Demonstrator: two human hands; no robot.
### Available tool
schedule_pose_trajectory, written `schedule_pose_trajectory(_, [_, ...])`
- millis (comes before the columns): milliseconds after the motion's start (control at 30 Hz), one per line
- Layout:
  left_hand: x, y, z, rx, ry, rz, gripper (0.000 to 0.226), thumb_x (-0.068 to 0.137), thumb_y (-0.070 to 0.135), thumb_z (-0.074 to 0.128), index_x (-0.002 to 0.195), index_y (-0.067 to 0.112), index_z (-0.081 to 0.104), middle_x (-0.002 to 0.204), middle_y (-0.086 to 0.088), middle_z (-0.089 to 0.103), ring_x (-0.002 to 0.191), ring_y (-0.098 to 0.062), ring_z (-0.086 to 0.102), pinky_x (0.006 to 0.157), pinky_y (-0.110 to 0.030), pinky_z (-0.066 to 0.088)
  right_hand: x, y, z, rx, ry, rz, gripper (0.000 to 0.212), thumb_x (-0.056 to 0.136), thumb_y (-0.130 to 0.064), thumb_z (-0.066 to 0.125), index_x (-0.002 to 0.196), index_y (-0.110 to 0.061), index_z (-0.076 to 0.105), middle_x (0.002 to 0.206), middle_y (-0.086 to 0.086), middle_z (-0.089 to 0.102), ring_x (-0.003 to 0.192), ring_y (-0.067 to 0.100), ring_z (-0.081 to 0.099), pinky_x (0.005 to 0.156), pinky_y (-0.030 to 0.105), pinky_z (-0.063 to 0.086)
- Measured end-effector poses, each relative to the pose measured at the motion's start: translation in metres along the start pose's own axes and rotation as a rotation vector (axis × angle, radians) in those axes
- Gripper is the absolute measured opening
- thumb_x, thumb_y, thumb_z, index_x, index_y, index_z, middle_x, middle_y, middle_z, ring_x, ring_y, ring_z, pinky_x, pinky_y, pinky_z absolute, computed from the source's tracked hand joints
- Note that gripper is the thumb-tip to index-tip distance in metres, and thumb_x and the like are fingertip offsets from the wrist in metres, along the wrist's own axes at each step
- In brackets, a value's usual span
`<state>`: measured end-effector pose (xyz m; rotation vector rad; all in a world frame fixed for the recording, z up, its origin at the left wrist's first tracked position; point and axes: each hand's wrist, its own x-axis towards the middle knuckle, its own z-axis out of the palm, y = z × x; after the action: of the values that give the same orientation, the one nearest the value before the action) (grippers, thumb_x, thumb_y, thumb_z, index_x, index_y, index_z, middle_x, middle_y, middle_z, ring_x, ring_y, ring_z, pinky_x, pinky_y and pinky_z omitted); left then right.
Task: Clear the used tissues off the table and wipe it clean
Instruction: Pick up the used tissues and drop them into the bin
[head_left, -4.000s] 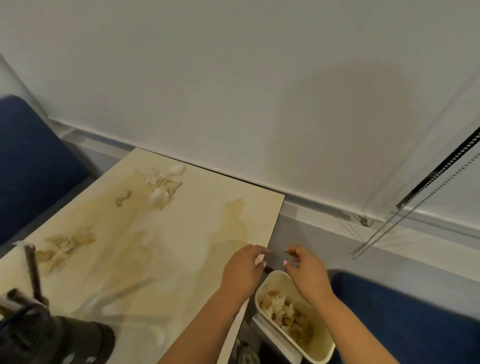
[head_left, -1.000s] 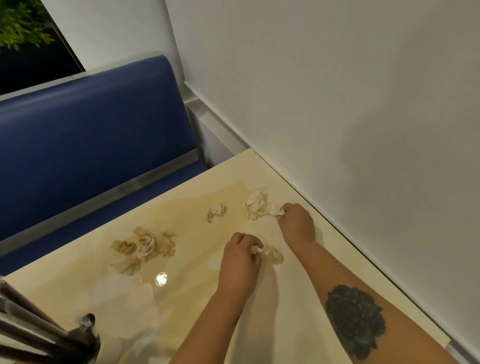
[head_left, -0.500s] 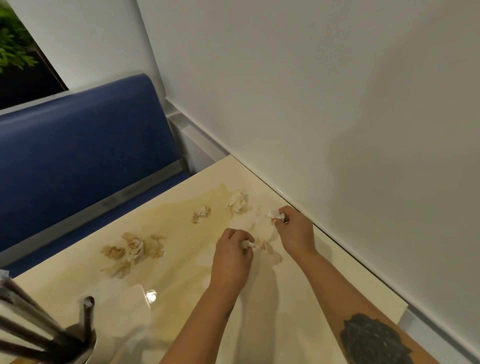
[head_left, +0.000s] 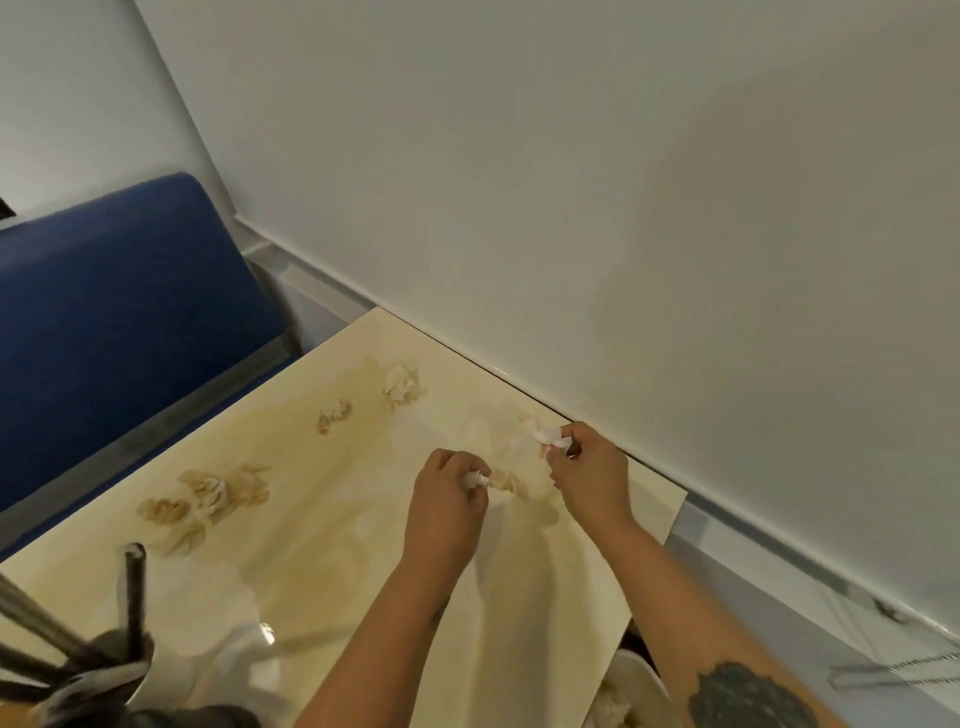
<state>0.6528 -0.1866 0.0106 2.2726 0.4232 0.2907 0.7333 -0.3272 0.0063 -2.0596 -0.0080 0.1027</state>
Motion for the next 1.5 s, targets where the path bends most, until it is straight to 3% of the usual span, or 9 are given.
schedule_pose_trajectory(233, [-0.035, 0.025, 0.016, -0.032, -0.095, 0.096, 0.018, 0.083, 0.003, 0.059, 0.089, 0.019, 0.065, 0.096, 0.007, 0.050, 0.084, -0.010, 0.051, 0.068, -0.001, 0.032, -0.047, 0.022, -0.048, -0.012, 0.115, 0.061, 0.019, 0.084, -0.014, 0.062, 0.078, -0.032, 0.057, 0.071, -0.004, 0.062, 0.069, 0.024, 0.064, 0.070, 0.040, 0.055])
schedule_pose_trajectory(467, [-0.076, 0.042, 0.036, -0.029, -0.189, 0.210, 0.018, 0.082, 0.003, 0.061, 0.091, 0.018, 0.066, 0.097, 0.008, 0.050, 0.084, -0.006, 0.048, 0.073, -0.007, 0.030, -0.101, 0.050, -0.085, -0.049, 0.190, 0.113, 0.011, 0.086, -0.015, 0.061, 0.089, -0.025, 0.060, 0.075, 0.002, 0.064, 0.073, 0.024, 0.064, 0.067, 0.031, 0.049])
schedule_pose_trajectory(767, [-0.124, 0.055, 0.070, -0.030, -0.386, 0.324, 0.013, 0.080, 0.008, 0.065, 0.089, 0.015, 0.069, 0.097, 0.000, 0.059, 0.087, -0.017, 0.058, 0.075, -0.021, 0.040, -0.170, 0.091, -0.118, -0.008, 0.280, 0.227, 0.011, 0.087, -0.013, 0.062, 0.089, -0.024, 0.059, 0.082, 0.000, 0.065, 0.076, 0.021, 0.063, 0.076, 0.043, 0.055])
schedule_pose_trajectory(1000, [-0.153, 0.048, 0.112, 0.133, -0.635, 0.313, 0.024, 0.080, 0.009, 0.060, 0.100, 0.018, 0.070, 0.108, -0.003, 0.059, 0.097, -0.020, 0.057, 0.083, -0.025, 0.041, -0.211, 0.130, -0.136, 0.011, 0.356, 0.321, 0.013, 0.084, -0.012, 0.064, 0.086, -0.024, 0.062, 0.077, -0.001, 0.066, 0.071, 0.020, 0.065, 0.071, 0.047, 0.056])
schedule_pose_trajectory(1233, [-0.167, 0.030, 0.158, 0.271, -0.866, 0.257, 0.037, 0.087, 0.006, 0.051, 0.118, 0.022, 0.064, 0.117, -0.007, 0.056, 0.100, -0.023, 0.058, 0.079, -0.022, 0.040, -0.240, 0.160, -0.143, -0.064, 0.397, 0.392, 0.024, 0.085, -0.013, 0.064, 0.077, -0.034, 0.056, 0.075, -0.006, 0.065, 0.071, 0.015, 0.063, 0.071, 0.042, 0.055])
schedule_pose_trajectory(1333, [-0.171, 0.027, 0.173, 0.279, -0.961, 0.183, 0.041, 0.091, 0.006, 0.048, 0.127, 0.024, 0.058, 0.126, -0.004, 0.056, 0.110, -0.022, 0.057, 0.093, -0.027, 0.046, -0.248, 0.173, -0.145, -0.069, 0.403, 0.428, 0.017, 0.085, -0.015, 0.065, 0.081, -0.030, 0.059, 0.074, -0.005, 0.066, 0.069, 0.015, 0.063, 0.070, 0.041, 0.055])
schedule_pose_trajectory(1500, [-0.175, 0.017, 0.180, 0.218, -0.971, 0.154, 0.049, 0.091, -0.001, 0.047, 0.131, 0.027, 0.053, 0.132, -0.002, 0.054, 0.116, -0.018, 0.053, 0.096, -0.023, 0.043, -0.255, 0.187, -0.150, -0.089, 0.398, 0.459, 0.015, 0.085, -0.015, 0.066, 0.082, -0.029, 0.060, 0.072, -0.005, 0.065, 0.068, 0.013, 0.061, 0.064, 0.035, 0.052])
